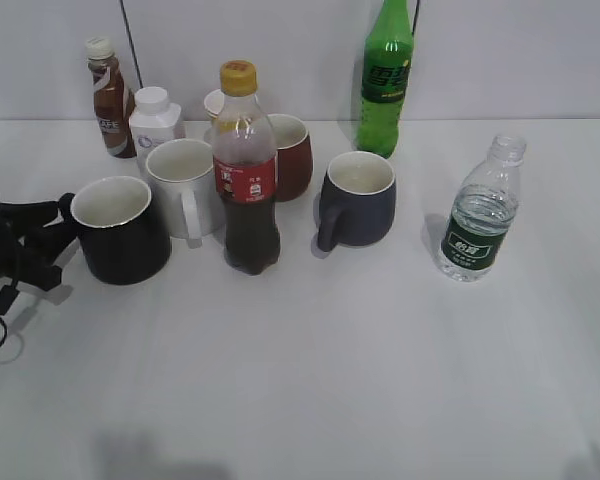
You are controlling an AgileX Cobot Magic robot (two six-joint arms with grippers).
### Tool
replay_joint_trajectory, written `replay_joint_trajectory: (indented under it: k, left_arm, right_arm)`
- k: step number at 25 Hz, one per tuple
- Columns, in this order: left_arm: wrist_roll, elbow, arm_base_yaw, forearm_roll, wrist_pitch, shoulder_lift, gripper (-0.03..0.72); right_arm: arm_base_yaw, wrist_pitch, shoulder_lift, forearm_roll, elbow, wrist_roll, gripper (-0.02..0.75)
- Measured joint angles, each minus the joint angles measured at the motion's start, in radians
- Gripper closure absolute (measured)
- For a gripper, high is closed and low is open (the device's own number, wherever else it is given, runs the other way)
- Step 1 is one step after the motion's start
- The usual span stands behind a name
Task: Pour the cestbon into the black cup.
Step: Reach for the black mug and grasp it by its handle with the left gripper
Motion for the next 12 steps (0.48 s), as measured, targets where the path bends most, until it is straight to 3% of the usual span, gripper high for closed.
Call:
replay_joint_trajectory:
  k: [12]
  left_arm:
    - [0.000,-0.078,-0.083,-0.020,0.015,0.003,0.374]
  right_arm:
    - [0.000,0.000,0.000,0.000,0.000,0.000,0.148]
